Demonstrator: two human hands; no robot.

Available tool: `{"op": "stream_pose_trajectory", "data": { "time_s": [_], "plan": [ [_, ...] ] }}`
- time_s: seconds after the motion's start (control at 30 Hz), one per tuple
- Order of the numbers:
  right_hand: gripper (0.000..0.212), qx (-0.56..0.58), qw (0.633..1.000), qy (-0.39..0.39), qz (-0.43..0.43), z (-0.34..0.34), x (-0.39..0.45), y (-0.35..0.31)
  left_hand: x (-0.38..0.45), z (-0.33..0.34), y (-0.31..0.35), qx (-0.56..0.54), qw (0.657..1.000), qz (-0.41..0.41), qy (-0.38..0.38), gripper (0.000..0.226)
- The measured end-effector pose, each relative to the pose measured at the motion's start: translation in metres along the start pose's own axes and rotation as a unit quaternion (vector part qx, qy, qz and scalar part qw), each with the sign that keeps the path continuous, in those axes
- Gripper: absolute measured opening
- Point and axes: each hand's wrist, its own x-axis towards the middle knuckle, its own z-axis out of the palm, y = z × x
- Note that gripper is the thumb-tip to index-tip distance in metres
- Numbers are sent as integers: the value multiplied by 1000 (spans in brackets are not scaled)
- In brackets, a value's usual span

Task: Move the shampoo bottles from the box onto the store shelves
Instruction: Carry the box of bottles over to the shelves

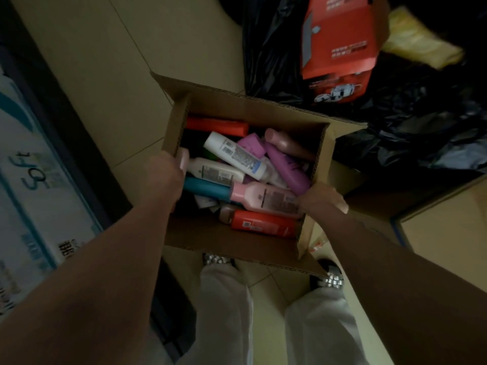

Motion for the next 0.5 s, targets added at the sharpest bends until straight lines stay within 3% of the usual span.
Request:
{"op": "stream_pose_trajectory", "data": {
  "time_s": [0.07, 0.2, 0.5],
  "plan": [
    [41, 3, 1000, -8, -11, -8, -2, 10, 0, -16, -5, 56, 998, 28, -2, 28],
    [39, 32, 998, -25, -38, -14, -8, 30, 8, -45, -15, 51, 998, 39, -2, 31],
    [30, 52, 993, -10, -104, -29, -5, 40, -7, -36, -42, 81, 995, 48, -42, 37]
  ]
}}
